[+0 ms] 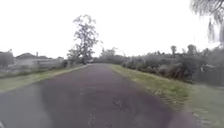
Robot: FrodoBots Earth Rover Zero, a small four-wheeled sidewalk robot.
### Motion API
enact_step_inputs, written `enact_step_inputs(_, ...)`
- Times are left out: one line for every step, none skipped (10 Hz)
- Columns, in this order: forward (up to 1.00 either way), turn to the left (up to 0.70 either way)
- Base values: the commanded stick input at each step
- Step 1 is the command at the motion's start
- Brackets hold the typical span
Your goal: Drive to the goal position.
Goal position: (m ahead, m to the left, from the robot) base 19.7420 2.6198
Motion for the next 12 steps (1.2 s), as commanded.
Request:
enact_step_inputs(0.70,0.00)
enact_step_inputs(0.70,0.00)
enact_step_inputs(0.70,0.00)
enact_step_inputs(0.70,0.00)
enact_step_inputs(0.70,0.00)
enact_step_inputs(0.70,0.00)
enact_step_inputs(0.70,0.00)
enact_step_inputs(0.70,0.00)
enact_step_inputs(0.70,0.00)
enact_step_inputs(0.70,0.00)
enact_step_inputs(0.70,0.00)
enact_step_inputs(0.70,0.00)
